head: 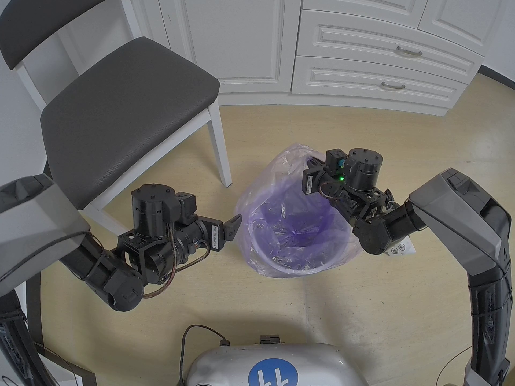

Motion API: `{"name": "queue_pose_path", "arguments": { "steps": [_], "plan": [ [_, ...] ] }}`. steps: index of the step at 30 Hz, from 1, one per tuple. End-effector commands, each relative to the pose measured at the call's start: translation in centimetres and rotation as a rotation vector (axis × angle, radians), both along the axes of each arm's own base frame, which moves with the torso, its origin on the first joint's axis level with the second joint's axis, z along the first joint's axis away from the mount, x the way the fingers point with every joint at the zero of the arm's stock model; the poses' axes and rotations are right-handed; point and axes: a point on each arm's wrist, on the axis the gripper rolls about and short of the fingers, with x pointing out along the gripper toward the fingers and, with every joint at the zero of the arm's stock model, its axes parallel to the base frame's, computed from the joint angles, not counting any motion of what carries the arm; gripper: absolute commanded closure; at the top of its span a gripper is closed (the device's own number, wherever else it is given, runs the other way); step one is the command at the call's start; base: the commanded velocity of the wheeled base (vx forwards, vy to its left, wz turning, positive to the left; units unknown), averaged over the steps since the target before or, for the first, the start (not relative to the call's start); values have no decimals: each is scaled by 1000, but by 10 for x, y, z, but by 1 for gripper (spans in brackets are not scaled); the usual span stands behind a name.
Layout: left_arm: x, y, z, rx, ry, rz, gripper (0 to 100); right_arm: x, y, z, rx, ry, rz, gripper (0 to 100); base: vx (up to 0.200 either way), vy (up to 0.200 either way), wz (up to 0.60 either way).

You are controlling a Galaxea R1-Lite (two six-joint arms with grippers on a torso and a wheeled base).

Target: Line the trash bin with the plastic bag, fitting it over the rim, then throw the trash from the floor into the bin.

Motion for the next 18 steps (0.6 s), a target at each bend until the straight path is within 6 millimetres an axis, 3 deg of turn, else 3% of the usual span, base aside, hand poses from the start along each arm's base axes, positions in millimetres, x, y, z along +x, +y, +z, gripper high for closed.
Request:
{"name": "queue_pose_path", "arguments": {
  "steps": [1,5,6,9,17,18],
  "plan": [
    [-8,0,16,-23,-38,-15,0,22,4,-16,18,-2,-19,100,0,0,0],
    [-11,-6,14,-25,-35,-35,0,32,7,-14,62,-33,-48,100,0,0,0],
    [-12,-8,14,-24,-34,-41,0,32,8,-13,73,-33,-58,0,0,0,0],
    [-15,-12,13,-24,-31,-53,0,30,8,-13,75,-23,-57,0,0,0,0],
    [-31,-39,7,-24,-28,-136,0,-36,5,19,57,51,-4,0,0,0,0],
    [-31,-39,7,-24,-28,-136,0,-36,5,19,57,51,-4,0,0,0,0]
  ]
}}
